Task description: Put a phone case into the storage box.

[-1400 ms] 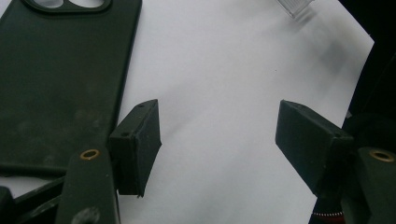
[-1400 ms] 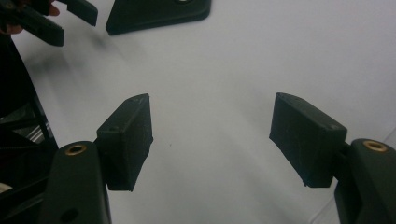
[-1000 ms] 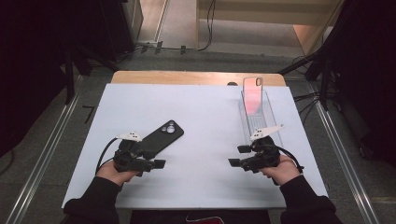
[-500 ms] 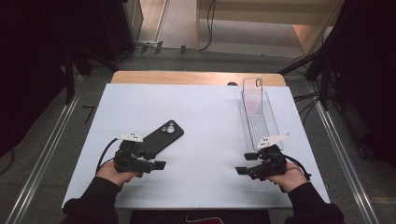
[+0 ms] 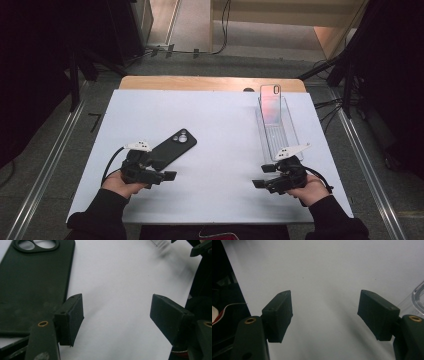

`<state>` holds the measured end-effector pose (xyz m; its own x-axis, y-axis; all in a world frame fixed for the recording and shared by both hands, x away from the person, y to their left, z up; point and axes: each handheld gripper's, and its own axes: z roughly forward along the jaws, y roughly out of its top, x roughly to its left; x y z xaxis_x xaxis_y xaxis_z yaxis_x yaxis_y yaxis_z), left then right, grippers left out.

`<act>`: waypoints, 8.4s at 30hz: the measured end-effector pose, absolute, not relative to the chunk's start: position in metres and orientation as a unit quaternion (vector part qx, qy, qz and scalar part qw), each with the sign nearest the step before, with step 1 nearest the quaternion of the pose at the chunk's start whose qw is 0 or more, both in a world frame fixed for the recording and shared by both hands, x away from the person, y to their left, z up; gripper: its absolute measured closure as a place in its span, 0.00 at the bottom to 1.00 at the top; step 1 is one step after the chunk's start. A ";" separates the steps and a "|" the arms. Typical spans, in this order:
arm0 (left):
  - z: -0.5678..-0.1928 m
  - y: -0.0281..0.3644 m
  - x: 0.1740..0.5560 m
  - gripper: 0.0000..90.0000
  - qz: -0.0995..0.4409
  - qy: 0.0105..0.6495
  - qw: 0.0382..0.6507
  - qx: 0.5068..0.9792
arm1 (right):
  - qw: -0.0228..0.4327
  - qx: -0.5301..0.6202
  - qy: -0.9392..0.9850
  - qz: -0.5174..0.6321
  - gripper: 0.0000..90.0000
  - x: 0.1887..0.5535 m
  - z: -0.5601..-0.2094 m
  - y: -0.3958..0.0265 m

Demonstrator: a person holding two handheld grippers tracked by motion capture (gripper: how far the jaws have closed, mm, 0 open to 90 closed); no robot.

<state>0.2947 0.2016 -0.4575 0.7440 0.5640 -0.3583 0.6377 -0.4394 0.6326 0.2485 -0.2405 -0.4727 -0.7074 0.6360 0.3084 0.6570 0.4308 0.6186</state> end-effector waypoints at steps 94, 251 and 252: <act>-0.496 0.169 0.378 0.07 0.075 0.339 0.296 0.890 | 0.015 -0.376 -0.850 -0.368 0.29 0.248 -0.474 -0.239; -0.477 0.086 0.276 0.16 0.175 0.372 0.545 0.731 | 0.023 -0.459 -0.753 -0.471 0.26 0.311 -0.411 -0.167; -0.477 0.086 0.275 0.16 0.175 0.373 0.546 0.730 | 0.023 -0.461 -0.751 -0.472 0.27 0.312 -0.410 -0.166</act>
<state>0.2754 0.0863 -0.4771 0.6605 0.7353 -0.1518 0.3536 -0.1263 0.9268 0.3120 -0.1659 -0.4103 -0.5748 0.6702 0.4695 0.7140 0.1306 0.6878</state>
